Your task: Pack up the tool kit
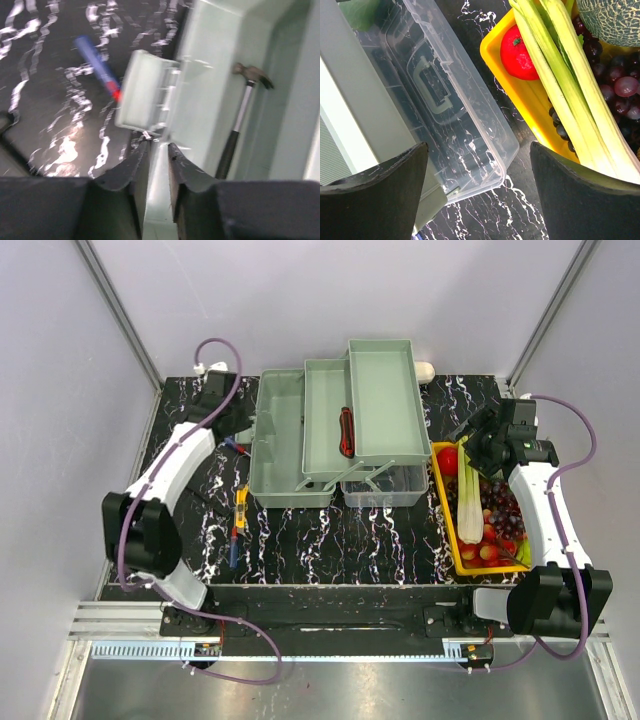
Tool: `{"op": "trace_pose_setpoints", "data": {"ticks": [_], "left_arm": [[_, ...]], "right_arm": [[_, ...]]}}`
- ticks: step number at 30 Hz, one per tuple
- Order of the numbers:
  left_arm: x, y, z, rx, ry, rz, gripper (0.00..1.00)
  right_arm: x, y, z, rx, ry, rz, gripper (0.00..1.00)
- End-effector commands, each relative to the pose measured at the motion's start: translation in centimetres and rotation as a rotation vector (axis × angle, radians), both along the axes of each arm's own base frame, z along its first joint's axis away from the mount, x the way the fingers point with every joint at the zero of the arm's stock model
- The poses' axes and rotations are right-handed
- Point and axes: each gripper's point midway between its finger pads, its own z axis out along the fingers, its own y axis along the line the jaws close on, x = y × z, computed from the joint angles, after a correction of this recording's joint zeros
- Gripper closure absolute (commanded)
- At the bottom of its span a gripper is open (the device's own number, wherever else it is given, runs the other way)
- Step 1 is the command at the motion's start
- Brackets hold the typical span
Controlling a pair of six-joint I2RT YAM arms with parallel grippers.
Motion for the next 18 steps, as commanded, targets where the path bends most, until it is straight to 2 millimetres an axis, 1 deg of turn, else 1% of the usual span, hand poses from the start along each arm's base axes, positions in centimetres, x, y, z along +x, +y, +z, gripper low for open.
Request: {"op": "trace_pose_setpoints", "data": {"ticks": [1,2,5,7,8,9,10,11,12,13,14,18], "left_arm": [[-2.9,7.4,-0.2,0.04,-0.009,0.309,0.7],[-3.7,8.8,-1.1,0.027,0.012,0.359,0.67],[-6.2,11.8,-3.5,-0.004,0.078,0.483,0.57],[-7.6,13.1,-5.3,-0.01,0.136,0.538,0.53],[-8.2,13.4,-6.1,-0.001,0.16,0.56,0.47],[-8.5,13.3,-6.7,0.0,0.175,0.556,0.43],[-8.8,14.3,-7.5,-0.005,0.198,0.582,0.38],[-9.0,14.4,-8.4,-0.014,0.223,0.588,0.29],[-9.2,14.4,-9.0,-0.03,0.243,0.588,0.23],[-9.3,14.5,-10.1,-0.039,0.281,0.591,0.16],[-9.4,14.6,-10.9,-0.056,0.318,0.588,0.16],[-9.4,15.2,-12.9,-0.095,0.406,0.612,0.16]], "right_arm": [[0.1,0.0,0.3,0.013,-0.02,-0.011,0.13],[0.2,0.0,0.3,0.014,-0.023,-0.011,0.13],[0.2,0.0,0.0,0.016,-0.021,-0.015,0.13],[0.4,-0.1,-0.4,0.015,-0.013,-0.018,0.13],[0.5,-0.1,-0.6,0.016,-0.007,-0.018,0.13],[0.5,-0.1,-0.8,0.017,-0.001,-0.019,0.14],[0.5,-0.1,-1.0,0.02,0.006,-0.019,0.14],[0.7,-0.1,-1.2,0.021,0.013,-0.019,0.15],[0.7,-0.1,-1.4,0.02,0.017,-0.02,0.16],[0.7,-0.2,-1.6,0.017,0.024,-0.024,0.16],[0.8,-0.3,-1.7,0.016,0.025,-0.027,0.16],[0.9,-0.4,-1.9,0.01,0.027,-0.031,0.16]]}}
